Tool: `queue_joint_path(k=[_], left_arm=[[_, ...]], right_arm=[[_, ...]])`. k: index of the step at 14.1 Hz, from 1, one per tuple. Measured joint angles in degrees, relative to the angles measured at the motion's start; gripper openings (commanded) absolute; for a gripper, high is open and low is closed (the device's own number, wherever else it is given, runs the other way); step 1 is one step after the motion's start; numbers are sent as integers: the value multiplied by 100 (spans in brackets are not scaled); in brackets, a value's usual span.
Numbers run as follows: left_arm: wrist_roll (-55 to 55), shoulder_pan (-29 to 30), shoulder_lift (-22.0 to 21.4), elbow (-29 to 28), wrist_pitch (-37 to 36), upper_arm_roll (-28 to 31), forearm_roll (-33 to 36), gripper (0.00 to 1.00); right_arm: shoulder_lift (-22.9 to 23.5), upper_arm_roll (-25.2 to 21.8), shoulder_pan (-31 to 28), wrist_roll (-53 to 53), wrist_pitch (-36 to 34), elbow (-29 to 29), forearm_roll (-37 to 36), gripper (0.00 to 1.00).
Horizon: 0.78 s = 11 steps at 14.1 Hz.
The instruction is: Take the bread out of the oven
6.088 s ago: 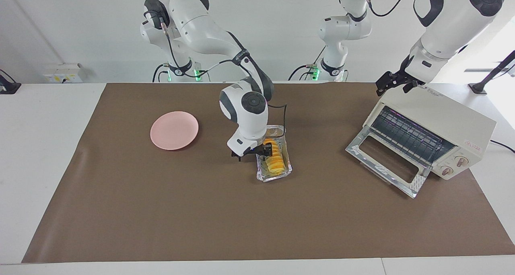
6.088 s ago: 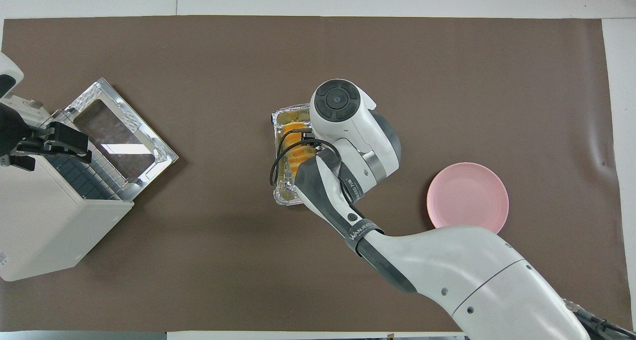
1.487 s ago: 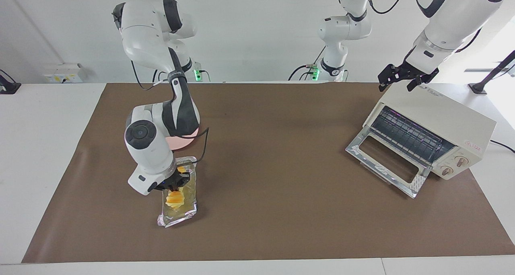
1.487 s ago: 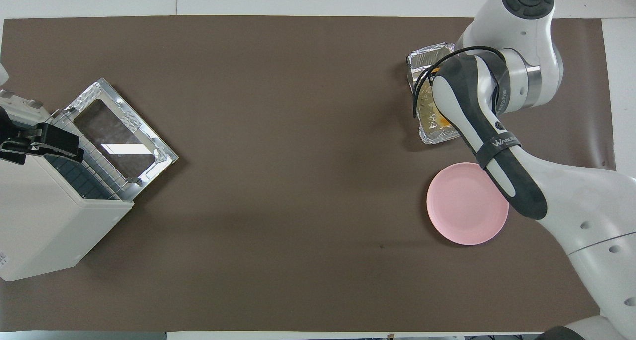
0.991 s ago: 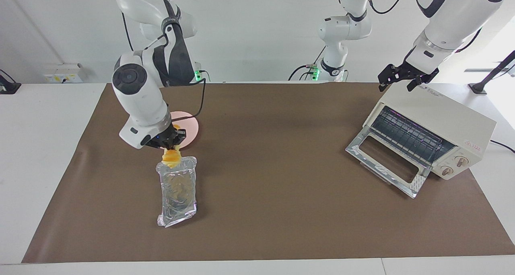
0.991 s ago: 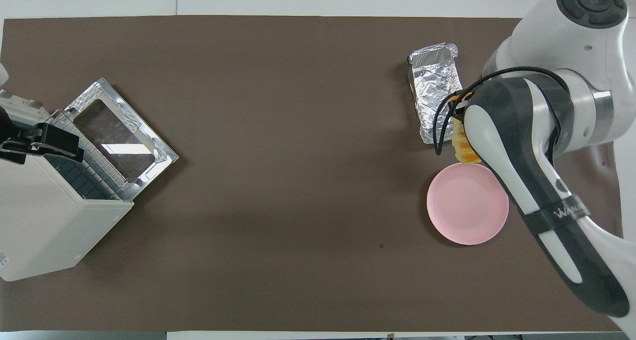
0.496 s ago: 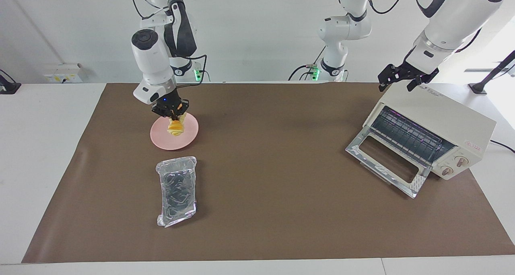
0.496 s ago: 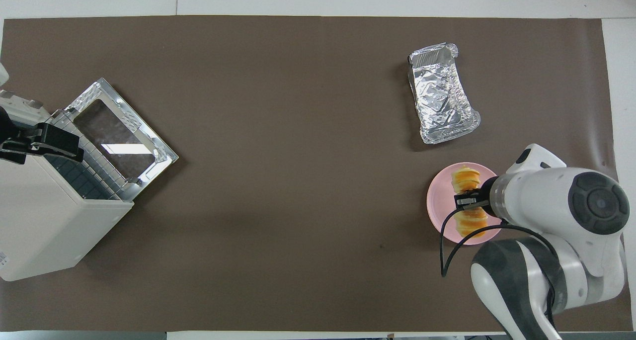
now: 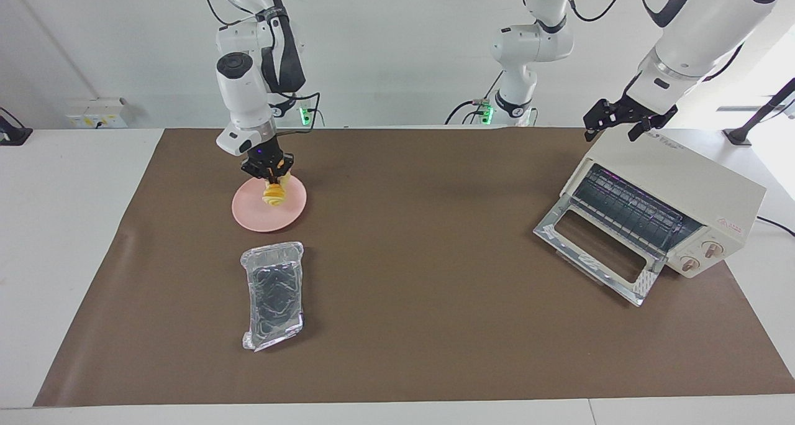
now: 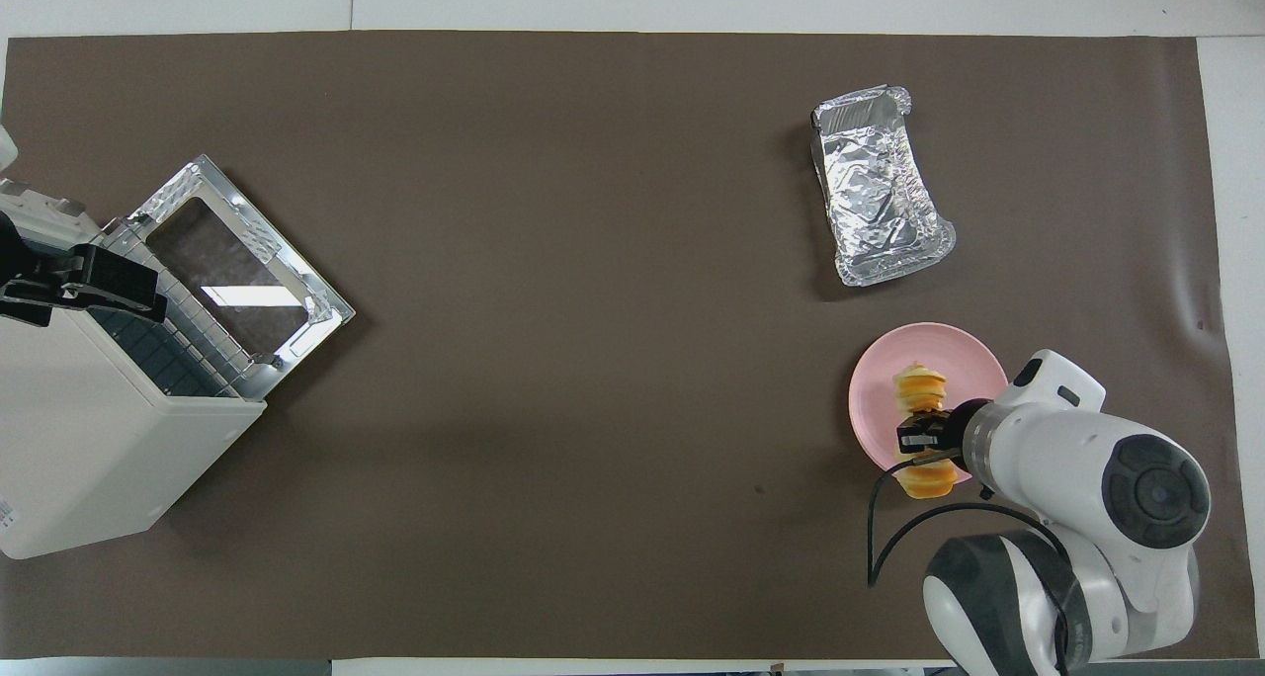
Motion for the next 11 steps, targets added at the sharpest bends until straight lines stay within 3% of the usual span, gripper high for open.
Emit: queue_joint_path(k=[7,8,9,10,11], left_arm=[[0,0,0,0,0,0,0,100],[0,0,0,0,0,0,0,100],[0,0,0,0,0,0,0,100],[0,0,0,0,0,0,0,100],[0,0,0,0,0,0,0,100]], right_arm=[[10,0,0,-4,24,-35,6,0],[16,0,0,-5,24,-32,6,8],[23,0,0,-5,24,-19,6,44],[31,0,0,-6,24,0,7,51],[41,0,0,-8,24,28,7,86]])
